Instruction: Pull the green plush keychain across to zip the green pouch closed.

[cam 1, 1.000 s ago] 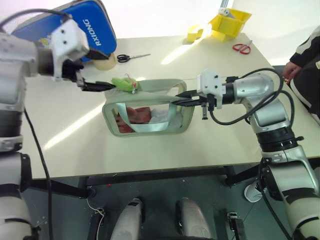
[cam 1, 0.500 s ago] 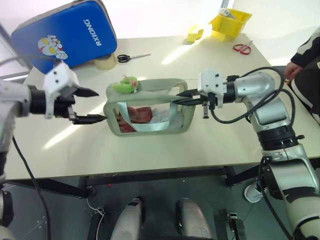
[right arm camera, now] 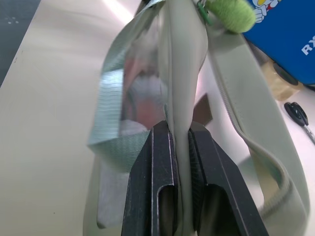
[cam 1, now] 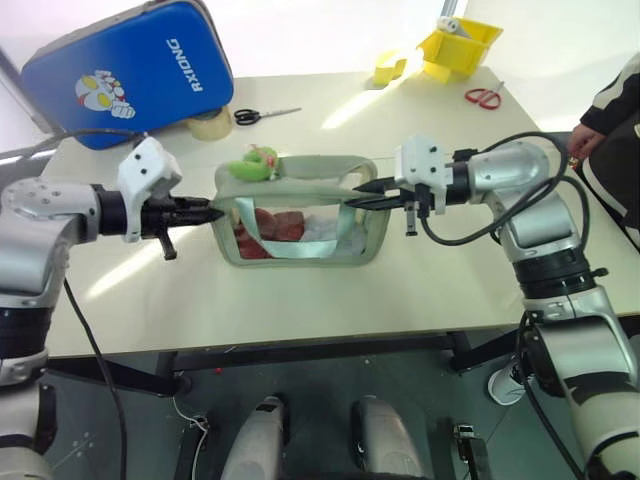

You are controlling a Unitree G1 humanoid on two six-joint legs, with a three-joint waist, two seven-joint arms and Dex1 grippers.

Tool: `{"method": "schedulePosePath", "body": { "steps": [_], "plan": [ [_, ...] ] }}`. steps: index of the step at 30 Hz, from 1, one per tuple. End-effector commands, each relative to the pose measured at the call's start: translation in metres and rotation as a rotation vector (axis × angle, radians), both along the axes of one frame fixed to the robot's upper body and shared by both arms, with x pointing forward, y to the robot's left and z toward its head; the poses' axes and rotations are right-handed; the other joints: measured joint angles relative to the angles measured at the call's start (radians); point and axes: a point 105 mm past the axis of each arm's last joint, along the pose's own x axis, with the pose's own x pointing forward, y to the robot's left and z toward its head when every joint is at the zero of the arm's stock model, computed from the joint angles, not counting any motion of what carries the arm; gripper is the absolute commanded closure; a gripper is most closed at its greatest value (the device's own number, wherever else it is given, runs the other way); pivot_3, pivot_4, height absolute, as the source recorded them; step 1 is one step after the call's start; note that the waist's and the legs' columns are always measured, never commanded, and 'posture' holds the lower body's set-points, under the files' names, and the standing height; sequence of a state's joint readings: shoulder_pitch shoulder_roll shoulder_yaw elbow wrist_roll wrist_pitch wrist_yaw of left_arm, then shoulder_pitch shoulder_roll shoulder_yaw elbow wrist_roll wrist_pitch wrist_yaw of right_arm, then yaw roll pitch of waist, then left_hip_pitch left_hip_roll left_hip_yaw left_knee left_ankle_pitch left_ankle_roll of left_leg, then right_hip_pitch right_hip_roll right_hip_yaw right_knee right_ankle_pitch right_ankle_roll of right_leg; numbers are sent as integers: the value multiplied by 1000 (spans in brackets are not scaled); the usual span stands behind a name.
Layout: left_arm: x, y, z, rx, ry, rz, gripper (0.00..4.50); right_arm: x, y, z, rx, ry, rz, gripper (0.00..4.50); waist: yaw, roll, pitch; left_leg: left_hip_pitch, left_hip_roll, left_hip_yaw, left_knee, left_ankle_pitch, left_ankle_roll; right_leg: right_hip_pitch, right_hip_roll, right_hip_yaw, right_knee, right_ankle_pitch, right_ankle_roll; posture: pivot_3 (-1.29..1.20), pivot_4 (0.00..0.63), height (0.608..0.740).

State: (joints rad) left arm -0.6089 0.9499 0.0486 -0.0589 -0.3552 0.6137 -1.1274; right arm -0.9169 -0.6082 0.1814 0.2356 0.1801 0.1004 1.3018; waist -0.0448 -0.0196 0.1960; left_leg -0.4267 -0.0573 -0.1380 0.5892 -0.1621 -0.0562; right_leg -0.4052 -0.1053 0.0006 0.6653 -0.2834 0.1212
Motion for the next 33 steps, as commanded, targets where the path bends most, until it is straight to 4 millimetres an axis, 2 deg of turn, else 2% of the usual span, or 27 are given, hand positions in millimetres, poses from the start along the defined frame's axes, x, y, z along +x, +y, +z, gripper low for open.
{"method": "schedulePosePath", "body": {
  "steps": [1, 4, 7, 9, 13, 14, 17, 20, 22, 24, 26, 31, 33],
  "plan": [
    [10, 4, 12, 35, -86, 39, 4481, -4, 1, 21, 29, -72, 8, 4500, 1, 0, 0, 0, 0, 0, 0, 0, 0, 0, 0, 0, 0, 0, 0, 0, 150, 740],
    [15, 5, 11, 35, -95, 62, 4481, -5, 2, 26, 46, -67, 2, 4500, 0, 0, 0, 0, 0, 0, 0, 0, 0, 0, 0, 0, 0, 0, 0, 0, 150, 740],
    [11, 4, 7, 44, -82, 43, 4500, -5, 2, 30, 48, -55, -6, 3337, -2, 0, 0, 0, 0, 0, 0, 0, 0, 0, 0, 0, 0, 0, 0, 0, 150, 740],
    [10, 4, 5, 49, -79, 41, 4500, -5, 2, 33, 50, -54, -7, 2265, -2, 0, 0, 0, 1, 0, 0, 0, 0, 0, 1, 0, 0, 0, 0, 0, 150, 740],
    [9, 4, 7, 43, -78, 43, 4500, -9, 14, 65, 137, -51, 15, 187, -2, 0, 0, 0, 1, 0, 0, 0, 0, -1, 1, 0, 0, 0, -1, 0, 150, 740],
    [8, 4, 8, 39, -77, 41, 4500, -13, 21, 73, 165, -49, 33, 32, -3, 0, 0, 0, 1, 0, 0, 0, 0, -1, 1, 0, 0, 0, -1, 0, 150, 740],
    [4, 0, 8, 35, -70, 26, 4500, -13, 49, 83, 186, -121, 28, 32, -5, 0, 0, 0, 2, 0, -1, 0, 0, -1, 1, 0, 0, 1, -1, 0, 150, 740],
    [2, -2, 5, 44, -65, 15, 4500, -3, 76, 86, 236, -164, -52, 32, -4, 0, 0, 1, 2, 0, -1, 0, 0, -1, 2, 0, 0, 1, -1, 0, 150, 740],
    [2, -3, 5, 39, -65, 16, 4500, -4, 96, 80, 251, -177, -44, 32, -2, 0, 0, 0, 2, 0, -1, 0, 0, -1, 2, 0, 0, 1, -2, 0, 150, 740],
    [1, -4, 6, 37, -63, 16, 4500, -6, 112, 65, 226, -187, -30, 32, 1, 0, 0, 0, 2, 0, -1, 0, 0, -1, 2, 0, 0, 1, -2, 0, 150, 740],
    [0, -3, 5, 37, -60, 17, 4500, -6, 120, 52, 192, -193, -25, 32, 2, 0, 0, 0, 2, -1, -1, 0, 0, -1, 2, 0, 0, 1, -2, 0, 150, 740],
    [-1, -1, 4, 38, -55, 23, 4500, -3, 127, 38, 158, -180, -44, 32, -1, 0, 0, 0, 2, -1, -1, 0, 0, -1, 3, 0, 0, 1, -2, 0, 150, 740],
    [0, -2, 3, 36, -56, 22, 4500, 2, 129, 36, 151, -183, -67, 554, -1, 0, 0, 0, 2, -1, -1, 0, 0, -1, 3, 0, 0, 1, -2, 0, 150, 740]
  ]
}}
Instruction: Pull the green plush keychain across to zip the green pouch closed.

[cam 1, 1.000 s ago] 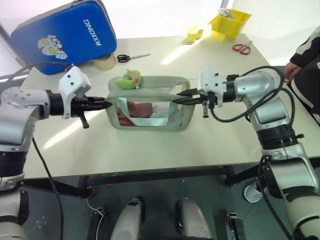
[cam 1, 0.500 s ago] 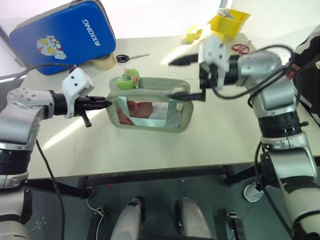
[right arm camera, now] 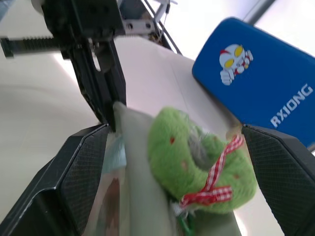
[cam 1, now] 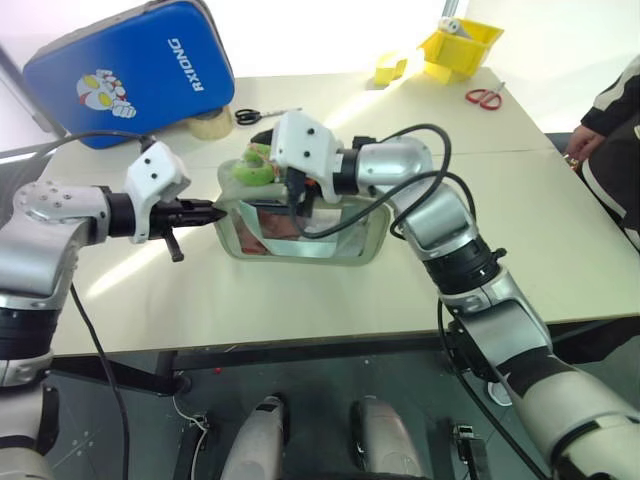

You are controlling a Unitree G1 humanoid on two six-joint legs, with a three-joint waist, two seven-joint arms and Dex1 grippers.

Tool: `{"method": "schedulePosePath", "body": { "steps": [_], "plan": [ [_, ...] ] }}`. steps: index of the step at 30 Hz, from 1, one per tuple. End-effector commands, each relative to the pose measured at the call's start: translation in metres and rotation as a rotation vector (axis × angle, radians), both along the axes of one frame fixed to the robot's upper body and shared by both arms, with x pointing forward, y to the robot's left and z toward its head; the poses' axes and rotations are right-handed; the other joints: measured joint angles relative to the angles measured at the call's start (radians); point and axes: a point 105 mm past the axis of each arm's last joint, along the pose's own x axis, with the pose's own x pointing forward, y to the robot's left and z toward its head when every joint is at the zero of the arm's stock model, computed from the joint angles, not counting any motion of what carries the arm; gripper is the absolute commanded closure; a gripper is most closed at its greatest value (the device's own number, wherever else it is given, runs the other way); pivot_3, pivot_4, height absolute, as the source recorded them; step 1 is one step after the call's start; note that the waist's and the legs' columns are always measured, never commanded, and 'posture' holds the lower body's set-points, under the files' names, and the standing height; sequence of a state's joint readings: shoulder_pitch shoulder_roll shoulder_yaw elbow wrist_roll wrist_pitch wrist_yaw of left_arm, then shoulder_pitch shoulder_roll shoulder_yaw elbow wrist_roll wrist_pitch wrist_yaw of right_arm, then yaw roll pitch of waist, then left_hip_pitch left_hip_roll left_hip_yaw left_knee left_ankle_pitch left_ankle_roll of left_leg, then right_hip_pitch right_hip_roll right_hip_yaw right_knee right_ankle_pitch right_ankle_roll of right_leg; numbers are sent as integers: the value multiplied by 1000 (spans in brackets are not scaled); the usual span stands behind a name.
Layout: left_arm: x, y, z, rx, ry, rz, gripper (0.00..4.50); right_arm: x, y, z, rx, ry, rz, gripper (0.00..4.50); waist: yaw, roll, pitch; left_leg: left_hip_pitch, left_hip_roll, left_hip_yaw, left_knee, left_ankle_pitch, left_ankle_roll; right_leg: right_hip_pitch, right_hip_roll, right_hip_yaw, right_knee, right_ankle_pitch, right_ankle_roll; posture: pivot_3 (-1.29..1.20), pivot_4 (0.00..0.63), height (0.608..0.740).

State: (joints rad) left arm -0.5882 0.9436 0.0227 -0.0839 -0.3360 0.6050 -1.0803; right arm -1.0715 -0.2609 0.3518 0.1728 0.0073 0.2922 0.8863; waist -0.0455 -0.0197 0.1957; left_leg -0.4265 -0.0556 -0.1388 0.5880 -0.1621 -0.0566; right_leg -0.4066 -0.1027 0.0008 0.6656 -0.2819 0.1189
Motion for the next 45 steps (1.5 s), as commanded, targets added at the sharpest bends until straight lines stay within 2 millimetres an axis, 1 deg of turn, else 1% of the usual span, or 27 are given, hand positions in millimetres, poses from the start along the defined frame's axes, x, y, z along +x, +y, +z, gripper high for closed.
{"method": "schedulePosePath", "body": {
  "steps": [1, 7, 8, 12, 14, 17, 18, 22, 24, 25, 27, 29, 30, 32, 34, 36, 38, 40, 42, 43, 45],
  "plan": [
    [-2, 0, 12, 6, -47, 0, 4500, 1, 6, 11, 13, -54, -13, 900, 0, 0, 0, 0, 0, 0, 0, 0, 0, 0, 0, 0, 0, 0, 0, 0, 150, 740],
    [-2, -1, 12, 4, -50, -4, 4500, 6, 2, 14, 32, -48, -45, 4054, 0, 0, 0, 0, 0, 0, 0, 0, 0, 0, 0, 0, 0, 0, 0, 0, 150, 740],
    [-2, -1, 12, 3, -50, -3, 4500, 7, 1, 14, 31, -50, -49, 4445, 0, 0, 0, 0, 0, 0, 0, 0, 0, 0, 0, 0, 0, 0, 0, 0, 150, 740],
    [-2, -2, 12, 5, -50, -2, 4500, 11, -7, 21, 63, -48, -86, 4445, 0, 0, 0, 0, 0, 0, 0, 0, 0, 0, 0, 0, 0, 0, 0, 0, 150, 740],
    [-1, -2, 13, 4, -51, 1, 4500, 14, -16, 30, 107, -25, -122, 4445, 0, 0, 0, 0, 0, 0, 0, 0, 0, 0, 0, 0, 0, 0, 0, 0, 150, 740],
    [-2, 0, 13, 10, -47, 9, 4500, 18, -40, 42, 156, 5, -183, 4445, 2, 0, 0, 0, 0, 0, 0, 0, 0, 0, 0, 0, 0, 0, 0, 0, 150, 740],
    [-2, 1, 12, 10, -46, 14, 4500, 21, -51, 43, 166, 13, -216, 4445, 3, 0, 0, 0, 0, 0, 0, 0, 0, 0, 0, 0, 0, 0, 0, 0, 150, 740],
    [-4, 4, 11, 10, -37, 26, 4500, 24, -91, 42, 175, 32, -339, 4445, 3, 0, 0, 0, 0, 0, 0, 0, 0, 0, 0, 0, -1, 0, 0, 0, 150, 740],
    [-4, 4, 10, 10, -33, 29, 4500, 23, -107, 37, 158, 33, -385, 4445, 2, 0, 0, 0, 0, 0, 0, 0, 0, 0, 0, 0, -1, 0, 0, 0, 150, 740],
    [-4, 5, 10, 9, -32, 34, 4500, 24, -114, 34, 156, 39, -411, 4445, 2, 0, 0, 0, 0, 0, 0, 0, 0, 0, 0, 0, -1, 0, 0, 0, 150, 740],
    [-2, 4, 9, 9, -31, 38, 4500, 27, -138, 24, 144, 44, -495, 4445, 2, 0, 0, 0, 0, 0, 0, 0, 0, 0, 0, 0, -1, 0, 0, 0, 150, 740],
    [-2, 4, 9, 8, -32, 39, 4500, 28, -157, 18, 149, 56, -565, 4445, 2, 0, 0, 0, 0, 0, 0, 0, 0, 0, 0, 0, -1, 0, 0, 0, 150, 740],
    [-2, 4, 9, 8, -32, 40, 4500, 29, -163, 17, 158, 64, -591, 4445, 2, 0, 0, 0, 0, 0, 0, 0, 0, 0, 0, 0, -1, 0, 0, 0, 150, 740],
    [-1, 4, 9, 4, -31, 42, 4500, 33, -195, 7, 181, 73, -721, 4445, 2, 0, 0, 0, 0, 0, 0, 0, 0, 0, 0, 0, -1, 0, 0, 0, 150, 740],
    [0, 3, 9, 3, -28, 41, 4500, 35, -215, -1, 205, 77, -810, 4445, 4, 0, 0, 0, 0, 0, 0, 0, 0, 1, 0, 0, -1, 0, 0, 0, 150, 740],
    [1, 2, 8, 3, -25, 38, 4500, 35, -230, -9, 240, 92, -879, 4445, 4, 0, 0, 0, 0, 0, 0, 0, 0, 1, 0, 0, -1, 0, 0, 0, 150, 740],
    [1, 0, 9, 1, -24, 33, 4500, 35, -237, -15, 248, 92, -915, 4445, 3, 0, 0, 0, 0, 0, 0, 0, 0, 1, 0, 0, -1, 0, 0, 0, 150, 740],
    [2, -1, 9, 0, -24, 30, 4500, 35, -243, -36, 320, 175, -971, 4445, 2, 0, 0, 0, 0, 0, 0, 0, 0, 1, 0, 0, -1, 0, 0, 0, 150, 740],
    [3, -2, 9, -1, -24, 29, 4500, 32, -240, -63, 351, 270, -991, 4445, 2, 0, 0, 0, 0, 1, 0, 0, 0, 1, 0, 0, -1, 0, 0, 0, 150, 740],
    [3, -3, 9, -1, -24, 29, 4500, 31, -238, -70, 358, 296, -993, 4445, 2, 0, 0, 0, 0, 0, 0, 0, 0, 1, 0, 0, -1, 0, 0, 0, 150, 740],
    [4, -3, 10, -1, -25, 25, 4500, 27, -223, -100, 387, 416, -984, 4445, 2, 0, 0, 0, 0, 0, 0, 0, 0, 1, 0, 0, -1, 0, 0, 0, 150, 740]
  ]
}}
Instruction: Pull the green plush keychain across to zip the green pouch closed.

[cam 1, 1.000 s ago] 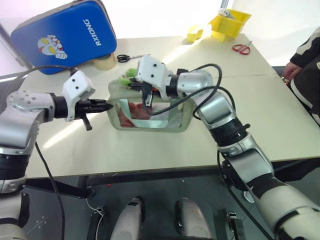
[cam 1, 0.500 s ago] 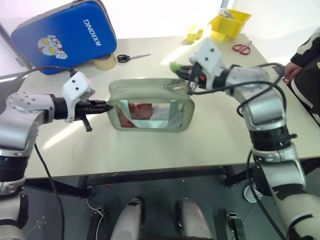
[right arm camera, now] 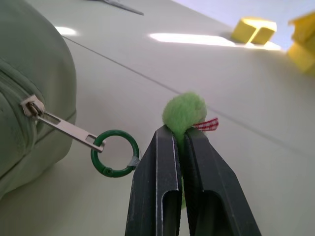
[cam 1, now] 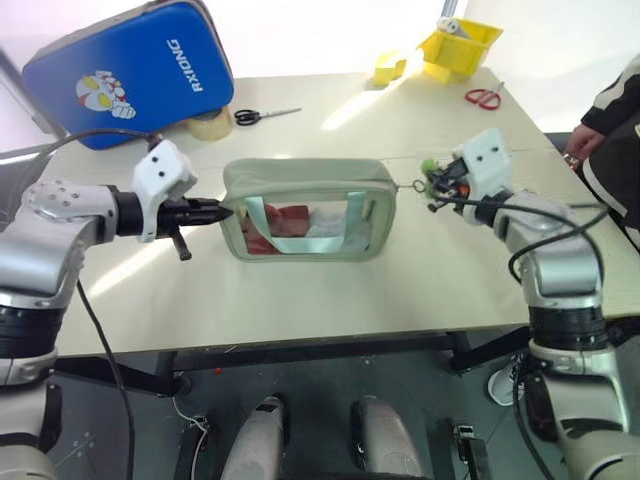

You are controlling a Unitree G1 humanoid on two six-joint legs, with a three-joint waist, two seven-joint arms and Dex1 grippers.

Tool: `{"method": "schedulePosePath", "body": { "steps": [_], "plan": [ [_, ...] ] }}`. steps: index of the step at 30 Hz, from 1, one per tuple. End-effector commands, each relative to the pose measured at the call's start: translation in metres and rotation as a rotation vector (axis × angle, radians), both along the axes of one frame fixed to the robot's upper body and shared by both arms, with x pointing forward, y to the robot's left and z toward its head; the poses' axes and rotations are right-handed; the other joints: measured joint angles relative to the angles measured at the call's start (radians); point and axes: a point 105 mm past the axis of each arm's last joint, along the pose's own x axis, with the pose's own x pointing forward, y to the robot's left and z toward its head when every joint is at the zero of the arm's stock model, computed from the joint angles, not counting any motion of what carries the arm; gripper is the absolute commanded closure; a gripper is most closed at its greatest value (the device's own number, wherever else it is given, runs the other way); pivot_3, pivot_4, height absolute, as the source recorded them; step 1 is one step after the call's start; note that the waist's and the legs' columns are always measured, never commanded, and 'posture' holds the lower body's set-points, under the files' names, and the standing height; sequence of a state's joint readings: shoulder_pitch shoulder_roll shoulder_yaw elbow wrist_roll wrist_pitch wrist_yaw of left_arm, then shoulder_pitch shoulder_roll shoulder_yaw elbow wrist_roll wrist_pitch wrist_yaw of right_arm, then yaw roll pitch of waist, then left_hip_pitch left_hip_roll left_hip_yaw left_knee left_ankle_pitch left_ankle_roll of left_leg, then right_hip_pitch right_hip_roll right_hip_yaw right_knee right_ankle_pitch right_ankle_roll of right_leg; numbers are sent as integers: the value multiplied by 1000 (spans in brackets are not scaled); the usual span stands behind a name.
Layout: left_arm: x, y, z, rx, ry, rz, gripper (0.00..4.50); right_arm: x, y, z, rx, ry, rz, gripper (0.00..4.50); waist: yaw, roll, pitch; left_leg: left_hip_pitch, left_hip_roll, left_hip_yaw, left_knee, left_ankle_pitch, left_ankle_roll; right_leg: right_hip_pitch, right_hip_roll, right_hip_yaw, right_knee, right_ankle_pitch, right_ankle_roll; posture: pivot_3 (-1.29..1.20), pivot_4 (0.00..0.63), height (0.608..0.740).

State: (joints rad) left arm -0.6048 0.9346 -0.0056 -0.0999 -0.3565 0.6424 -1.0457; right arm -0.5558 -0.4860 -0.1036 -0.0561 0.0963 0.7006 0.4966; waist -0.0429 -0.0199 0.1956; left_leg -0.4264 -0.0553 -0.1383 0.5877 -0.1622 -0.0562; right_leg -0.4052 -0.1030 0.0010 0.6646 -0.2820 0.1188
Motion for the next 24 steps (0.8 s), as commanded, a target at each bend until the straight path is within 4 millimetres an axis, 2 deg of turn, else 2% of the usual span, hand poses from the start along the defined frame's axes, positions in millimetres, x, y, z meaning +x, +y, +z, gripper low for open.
{"method": "schedulePosePath", "body": {
  "steps": [1, 4, 7, 11, 14, 17, 24],
  "plan": [
    [3, 4, 12, 11, -40, 21, 4500, -6, 10, -27, 134, 81, -40, 4445, 0, 0, 0, 0, 0, 0, 0, 0, 0, 0, 0, 0, 0, 0, 0, 0, 150, 740],
    [3, 4, 12, 13, -44, 22, 4500, -7, 33, -44, 265, 145, -26, 4445, -3, 1, 0, 1, 0, 0, 0, 0, 0, 0, 0, 0, 1, 0, 0, 0, 150, 740],
    [3, 5, 13, 14, -45, 22, 4500, -6, 53, -49, 310, 161, 7, 4445, -2, 1, 0, 1, 0, 0, 0, 0, 0, 0, 1, 0, 0, 0, 0, 0, 150, 740],
    [2, 6, 13, 16, -46, 28, 4500, -5, 60, -46, 312, 148, 30, 4445, -2, 1, 0, 1, 0, 0, 0, 0, 0, 0, 1, 0, 0, 0, 0, 0, 150, 740],
    [2, 7, 13, 16, -47, 31, 4500, -3, 56, -31, 339, 105, 48, 4445, -2, 1, 0, 1, 0, 0, 0, 0, 0, 0, 1, 0, 0, 0, 0, 0, 150, 740],
    [2, 7, 12, 16, -49, 33, 4500, -6, 54, -8, 365, 65, 135, 3597, -2, 1, 0, 1, 0, 0, 0, 0, 0, 0, 1, 0, 0, 0, 0, 0, 150, 740],
    [4, 7, 12, 14, -55, 29, 4500, -14, 24, 38, 178, 29, 316, 121, 0, 1, 0, 0, 0, 0, 0, 0, 0, 0, 0, 0, 0, 0, 0, 0, 150, 740]
  ]
}}
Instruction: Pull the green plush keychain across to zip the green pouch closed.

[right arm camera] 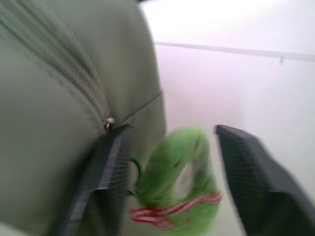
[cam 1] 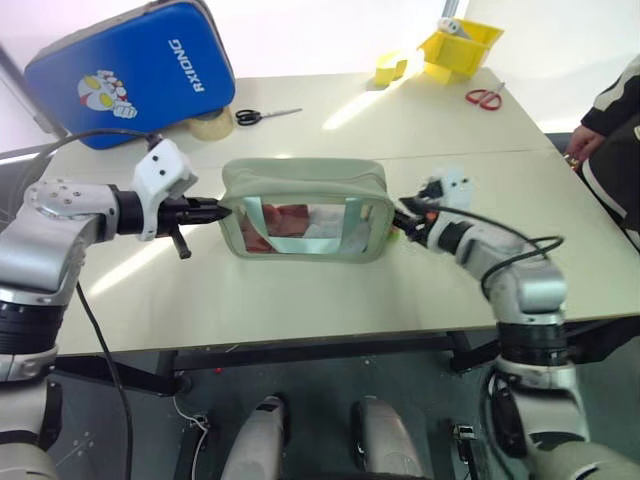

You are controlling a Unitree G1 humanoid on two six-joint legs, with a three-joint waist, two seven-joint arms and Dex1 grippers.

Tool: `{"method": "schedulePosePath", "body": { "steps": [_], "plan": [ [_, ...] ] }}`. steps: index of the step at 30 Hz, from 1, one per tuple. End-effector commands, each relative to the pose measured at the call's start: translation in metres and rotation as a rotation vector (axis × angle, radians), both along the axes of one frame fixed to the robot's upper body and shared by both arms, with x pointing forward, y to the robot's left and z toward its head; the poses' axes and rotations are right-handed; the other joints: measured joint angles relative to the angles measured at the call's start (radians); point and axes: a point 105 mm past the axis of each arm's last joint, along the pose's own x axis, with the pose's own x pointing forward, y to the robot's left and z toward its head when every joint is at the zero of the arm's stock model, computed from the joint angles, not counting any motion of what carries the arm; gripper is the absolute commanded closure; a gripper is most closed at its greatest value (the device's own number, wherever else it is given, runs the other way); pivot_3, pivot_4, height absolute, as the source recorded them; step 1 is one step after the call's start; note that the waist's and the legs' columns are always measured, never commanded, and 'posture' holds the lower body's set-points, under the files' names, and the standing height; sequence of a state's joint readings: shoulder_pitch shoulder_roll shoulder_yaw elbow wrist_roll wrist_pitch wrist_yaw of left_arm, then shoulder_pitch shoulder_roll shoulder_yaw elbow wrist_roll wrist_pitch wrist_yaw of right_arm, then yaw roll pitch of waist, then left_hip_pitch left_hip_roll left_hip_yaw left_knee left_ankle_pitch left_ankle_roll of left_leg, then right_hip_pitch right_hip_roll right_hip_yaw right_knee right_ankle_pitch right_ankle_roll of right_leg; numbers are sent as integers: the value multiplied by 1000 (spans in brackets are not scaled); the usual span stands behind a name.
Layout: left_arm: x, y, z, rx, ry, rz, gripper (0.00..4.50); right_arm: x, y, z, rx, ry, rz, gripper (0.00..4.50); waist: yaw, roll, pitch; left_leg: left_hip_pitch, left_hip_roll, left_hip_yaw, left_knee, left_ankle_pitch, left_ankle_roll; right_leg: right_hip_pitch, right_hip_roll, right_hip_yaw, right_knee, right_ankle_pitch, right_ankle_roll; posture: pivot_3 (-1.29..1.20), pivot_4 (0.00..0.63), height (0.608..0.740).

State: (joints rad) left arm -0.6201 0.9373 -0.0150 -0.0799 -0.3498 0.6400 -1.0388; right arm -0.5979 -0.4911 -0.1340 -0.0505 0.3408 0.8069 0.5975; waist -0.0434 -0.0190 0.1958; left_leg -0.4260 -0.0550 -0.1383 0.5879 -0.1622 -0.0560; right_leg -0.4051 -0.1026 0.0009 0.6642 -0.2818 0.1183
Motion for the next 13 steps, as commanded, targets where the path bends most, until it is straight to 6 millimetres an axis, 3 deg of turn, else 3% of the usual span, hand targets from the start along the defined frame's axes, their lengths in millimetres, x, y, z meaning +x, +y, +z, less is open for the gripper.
{"method": "schedulePosePath", "body": {
  "steps": [1, 6, 10, 13],
  "plan": [
    [0, 5, 12, 10, -54, 12, 4500, -7, -9, 42, -64, -95, 138, 54, 0, 0, 0, 0, 0, 0, 0, 0, 0, 0, 0, 0, 0, 0, 0, 0, 150, 740],
    [2, 6, 18, -5, -68, 4, 4500, -35, -18, 83, -254, -115, 414, 54, -2, 1, 1, 0, 0, 1, 0, 0, 1, 0, 0, 0, -1, 0, 0, 0, 150, 740],
    [2, 6, 29, -44, -87, 2, 4500, -65, -10, 87, -328, -44, 623, 54, -1, 1, 1, 0, 1, 1, -1, -1, 1, 0, 0, 0, -1, 0, 0, 0, 150, 740],
    [3, 9, 39, -68, -94, 3, 4500, -75, 1, 83, -357, -30, 699, 54, -2, 1, 1, -1, 1, 1, 0, -1, 1, -1, 0, 0, -1, 0, 0, 0, 150, 740]
  ]
}}
